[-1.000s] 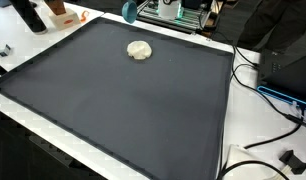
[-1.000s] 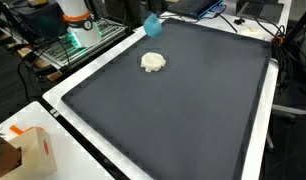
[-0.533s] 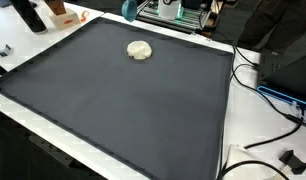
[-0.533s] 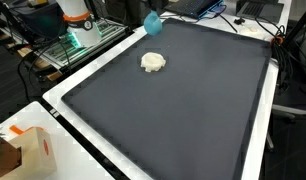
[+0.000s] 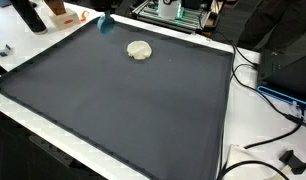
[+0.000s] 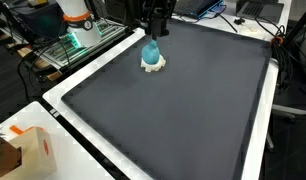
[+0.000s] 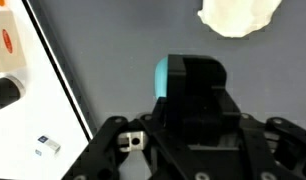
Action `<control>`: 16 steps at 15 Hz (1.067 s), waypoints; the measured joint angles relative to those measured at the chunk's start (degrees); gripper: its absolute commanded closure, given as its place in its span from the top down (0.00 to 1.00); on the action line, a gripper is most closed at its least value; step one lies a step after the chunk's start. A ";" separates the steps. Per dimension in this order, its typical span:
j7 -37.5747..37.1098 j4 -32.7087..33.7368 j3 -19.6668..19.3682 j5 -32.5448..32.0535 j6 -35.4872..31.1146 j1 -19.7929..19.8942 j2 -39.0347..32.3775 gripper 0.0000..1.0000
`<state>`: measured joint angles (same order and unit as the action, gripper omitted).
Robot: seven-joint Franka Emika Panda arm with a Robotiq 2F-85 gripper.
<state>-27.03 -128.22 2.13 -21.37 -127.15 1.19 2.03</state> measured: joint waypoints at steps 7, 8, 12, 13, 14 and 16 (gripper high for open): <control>-26.15 1.14 0.10 -18.11 7.87 -2.14 -7.02 0.25; -27.99 1.63 0.10 -18.61 10.44 -2.72 -7.93 0.25; -30.28 3.93 0.10 -18.67 18.17 -4.70 -11.68 0.25; -30.28 4.62 0.10 -18.67 19.58 -5.10 -12.69 0.25; -30.28 5.29 0.10 -18.67 20.78 -5.44 -13.66 0.25; -30.28 6.58 0.10 -18.67 22.73 -5.99 -15.55 0.25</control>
<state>-57.31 -121.64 2.23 -40.04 -104.42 -4.80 -13.52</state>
